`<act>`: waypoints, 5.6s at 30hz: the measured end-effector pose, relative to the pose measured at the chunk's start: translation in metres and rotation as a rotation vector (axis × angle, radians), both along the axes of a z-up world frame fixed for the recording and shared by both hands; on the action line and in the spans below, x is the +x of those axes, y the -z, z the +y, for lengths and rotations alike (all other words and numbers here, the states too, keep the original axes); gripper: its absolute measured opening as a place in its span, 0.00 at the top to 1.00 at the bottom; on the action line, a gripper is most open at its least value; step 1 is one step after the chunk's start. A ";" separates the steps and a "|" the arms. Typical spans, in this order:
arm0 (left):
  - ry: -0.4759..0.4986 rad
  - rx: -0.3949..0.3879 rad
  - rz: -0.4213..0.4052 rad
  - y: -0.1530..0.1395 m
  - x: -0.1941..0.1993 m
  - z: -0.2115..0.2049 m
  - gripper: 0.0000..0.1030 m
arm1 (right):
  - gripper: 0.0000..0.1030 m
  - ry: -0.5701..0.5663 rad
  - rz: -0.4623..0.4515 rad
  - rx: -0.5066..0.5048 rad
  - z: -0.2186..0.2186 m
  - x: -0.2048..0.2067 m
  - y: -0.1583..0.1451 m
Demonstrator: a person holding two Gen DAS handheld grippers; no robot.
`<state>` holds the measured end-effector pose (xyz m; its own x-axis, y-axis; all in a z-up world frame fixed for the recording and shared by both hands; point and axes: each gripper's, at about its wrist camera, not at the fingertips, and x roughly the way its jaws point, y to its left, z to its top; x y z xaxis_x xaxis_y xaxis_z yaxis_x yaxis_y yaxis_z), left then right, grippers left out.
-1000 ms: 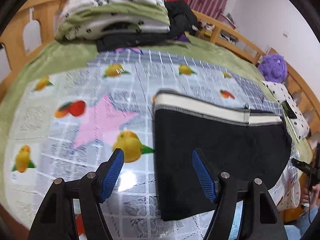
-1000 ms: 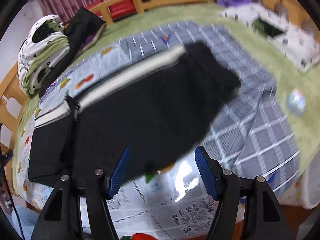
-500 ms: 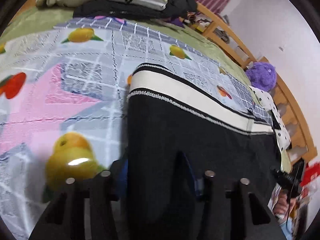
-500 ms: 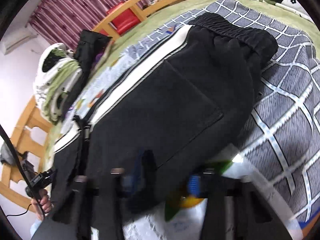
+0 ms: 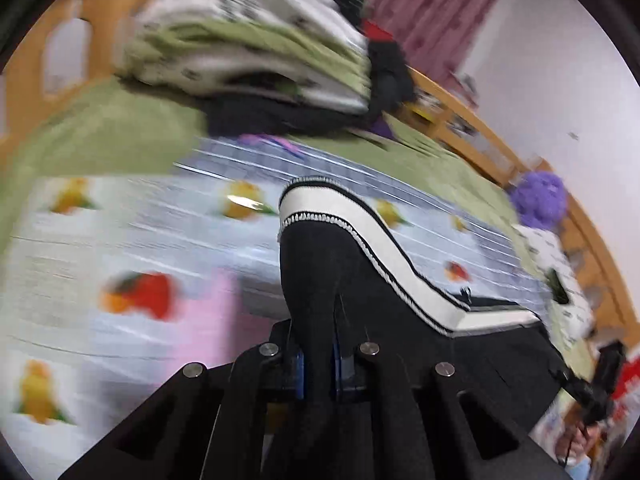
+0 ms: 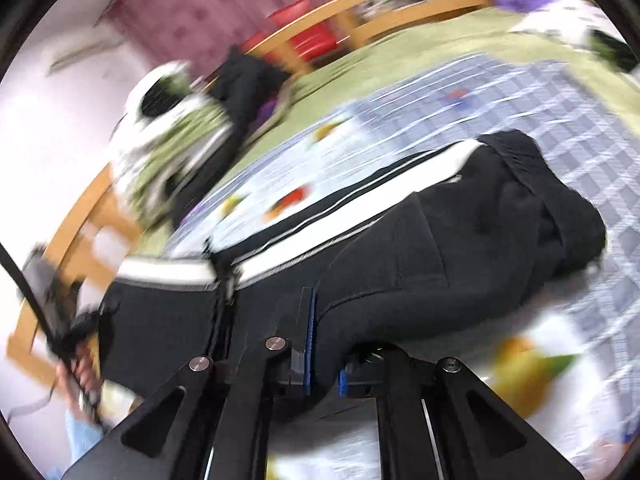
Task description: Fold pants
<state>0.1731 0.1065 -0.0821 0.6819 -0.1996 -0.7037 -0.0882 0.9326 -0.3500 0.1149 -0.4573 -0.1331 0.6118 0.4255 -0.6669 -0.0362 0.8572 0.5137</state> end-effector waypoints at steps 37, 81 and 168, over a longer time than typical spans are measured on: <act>-0.157 -0.201 0.006 0.081 -0.075 0.068 0.76 | 0.79 0.201 -0.016 0.032 -0.020 0.048 0.034; 0.321 0.095 -0.139 -0.021 -0.043 -0.230 0.90 | 0.60 0.160 0.015 -0.192 -0.029 -0.068 -0.001; 0.416 -0.154 0.187 0.090 0.039 -0.229 0.36 | 0.38 0.059 -0.036 -0.201 -0.068 0.047 0.006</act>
